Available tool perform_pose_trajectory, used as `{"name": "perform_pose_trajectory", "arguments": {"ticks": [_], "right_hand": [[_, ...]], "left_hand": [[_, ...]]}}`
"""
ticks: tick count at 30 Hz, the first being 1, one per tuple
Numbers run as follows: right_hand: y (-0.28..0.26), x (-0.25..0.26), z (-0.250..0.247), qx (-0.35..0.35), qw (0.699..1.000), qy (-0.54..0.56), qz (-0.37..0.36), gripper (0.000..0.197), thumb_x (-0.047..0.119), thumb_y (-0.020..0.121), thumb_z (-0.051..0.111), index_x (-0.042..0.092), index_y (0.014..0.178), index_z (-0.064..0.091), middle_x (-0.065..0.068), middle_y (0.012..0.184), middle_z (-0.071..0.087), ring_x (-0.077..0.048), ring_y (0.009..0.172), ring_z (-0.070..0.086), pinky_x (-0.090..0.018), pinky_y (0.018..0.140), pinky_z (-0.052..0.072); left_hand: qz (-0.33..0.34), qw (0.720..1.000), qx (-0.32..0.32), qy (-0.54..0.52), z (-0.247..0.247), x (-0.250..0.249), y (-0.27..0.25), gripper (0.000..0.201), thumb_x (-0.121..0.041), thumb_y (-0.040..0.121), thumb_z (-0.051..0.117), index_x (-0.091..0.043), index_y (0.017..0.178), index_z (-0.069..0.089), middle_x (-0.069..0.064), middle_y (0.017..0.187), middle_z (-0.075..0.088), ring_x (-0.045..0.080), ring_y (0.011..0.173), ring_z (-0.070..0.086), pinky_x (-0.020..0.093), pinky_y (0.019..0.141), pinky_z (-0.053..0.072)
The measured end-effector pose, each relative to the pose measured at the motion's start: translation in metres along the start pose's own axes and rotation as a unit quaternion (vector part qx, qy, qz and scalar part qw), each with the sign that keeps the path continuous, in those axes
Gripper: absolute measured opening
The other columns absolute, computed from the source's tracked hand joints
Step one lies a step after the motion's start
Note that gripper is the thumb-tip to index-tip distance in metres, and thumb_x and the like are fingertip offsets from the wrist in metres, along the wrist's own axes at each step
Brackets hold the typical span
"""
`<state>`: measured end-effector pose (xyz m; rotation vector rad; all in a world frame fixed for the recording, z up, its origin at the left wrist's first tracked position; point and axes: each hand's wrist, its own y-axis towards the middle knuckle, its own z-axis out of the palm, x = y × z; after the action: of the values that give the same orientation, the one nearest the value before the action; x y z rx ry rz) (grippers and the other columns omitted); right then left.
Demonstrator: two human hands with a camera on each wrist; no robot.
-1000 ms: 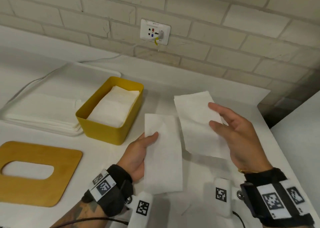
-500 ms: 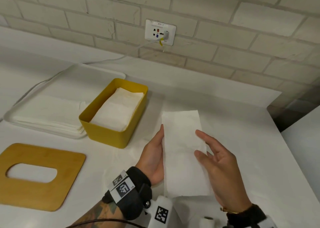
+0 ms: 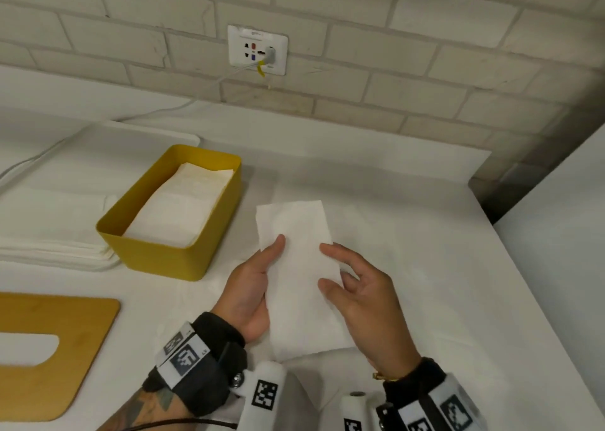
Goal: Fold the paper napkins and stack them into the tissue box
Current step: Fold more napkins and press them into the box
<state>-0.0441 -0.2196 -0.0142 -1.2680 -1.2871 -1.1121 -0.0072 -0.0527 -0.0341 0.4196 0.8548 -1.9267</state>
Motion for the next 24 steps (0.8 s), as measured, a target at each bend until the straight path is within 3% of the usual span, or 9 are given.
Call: {"name": "perform_pose_trajectory", "arguments": {"ticks": [3,6,8,12,15,18,22,24], "right_hand": [[-0.012,-0.007,-0.010,0.025,0.996,-0.081,0.015,0.035,0.001,0.091,0.071,0.025,0.116,0.073,0.024,0.128,0.062,-0.002,0.104,0.068,-0.016,0.088,0.052],[-0.014,0.001,-0.038,0.086,0.975,-0.181,0.096,0.031,0.006,0.088,0.073,0.026,0.111,0.074,0.009,0.107,0.072,-0.005,0.085,0.071,-0.014,0.073,0.052],[-0.002,0.011,-0.060,0.063,0.967,-0.217,0.114,0.022,0.009,0.089,0.073,0.022,0.107,0.074,0.003,0.097,0.074,-0.009,0.075,0.072,-0.016,0.068,0.054],[0.043,0.019,-0.089,-0.025,0.959,-0.269,0.088,0.010,0.015,0.092,0.072,0.019,0.101,0.073,0.001,0.096,0.073,-0.013,0.073,0.073,-0.020,0.064,0.055],[0.077,0.012,-0.096,0.005,0.931,-0.344,0.119,0.014,0.020,0.089,0.075,0.019,0.102,0.072,0.001,0.101,0.071,-0.014,0.086,0.070,-0.022,0.075,0.052],[0.099,0.012,-0.087,0.057,0.899,-0.421,0.106,0.027,0.026,0.087,0.078,0.019,0.112,0.071,0.002,0.112,0.067,-0.013,0.104,0.063,-0.014,0.075,0.044],[0.104,0.021,-0.060,0.190,0.862,-0.461,0.087,0.054,0.039,0.085,0.078,0.031,0.135,0.058,0.015,0.123,0.049,-0.005,0.120,0.044,-0.023,0.093,0.033],[0.109,0.020,-0.045,0.226,0.855,-0.461,0.075,0.060,0.042,0.085,0.079,0.033,0.139,0.054,0.014,0.132,0.050,-0.005,0.126,0.042,-0.025,0.097,0.032]], "left_hand": [[0.021,0.999,-0.025,0.004,-0.001,-0.004,0.001,0.044,-0.038,0.102,0.051,-0.008,0.130,0.066,0.020,0.123,0.072,0.036,0.111,0.071,0.051,0.097,0.052],[0.057,0.998,-0.032,0.007,-0.002,-0.016,-0.001,0.033,-0.034,0.102,0.053,-0.013,0.119,0.070,0.014,0.114,0.076,0.028,0.096,0.077,0.047,0.087,0.054],[0.077,0.996,-0.044,0.011,-0.006,-0.023,-0.003,0.032,-0.033,0.101,0.055,-0.016,0.123,0.069,0.010,0.117,0.076,0.026,0.100,0.076,0.045,0.086,0.058],[0.093,0.994,-0.048,0.012,-0.013,-0.028,-0.009,0.032,-0.033,0.102,0.053,-0.019,0.128,0.066,0.009,0.119,0.076,0.025,0.101,0.076,0.047,0.085,0.062],[0.098,0.994,-0.050,0.012,-0.014,-0.028,-0.014,0.029,-0.032,0.103,0.051,-0.020,0.126,0.065,0.008,0.115,0.077,0.024,0.097,0.077,0.046,0.080,0.063],[0.099,0.993,-0.063,0.020,-0.018,-0.027,-0.019,0.030,-0.032,0.103,0.051,-0.021,0.128,0.064,0.007,0.116,0.077,0.025,0.097,0.077,0.048,0.084,0.060],[0.093,0.992,-0.083,0.018,-0.022,-0.027,-0.025,0.031,-0.032,0.102,0.053,-0.021,0.129,0.064,0.008,0.115,0.077,0.025,0.096,0.077,0.047,0.085,0.052],[0.090,0.992,-0.089,0.019,-0.023,-0.027,-0.025,0.033,-0.032,0.101,0.054,-0.020,0.130,0.064,0.009,0.114,0.077,0.026,0.096,0.077,0.047,0.085,0.052]]}}
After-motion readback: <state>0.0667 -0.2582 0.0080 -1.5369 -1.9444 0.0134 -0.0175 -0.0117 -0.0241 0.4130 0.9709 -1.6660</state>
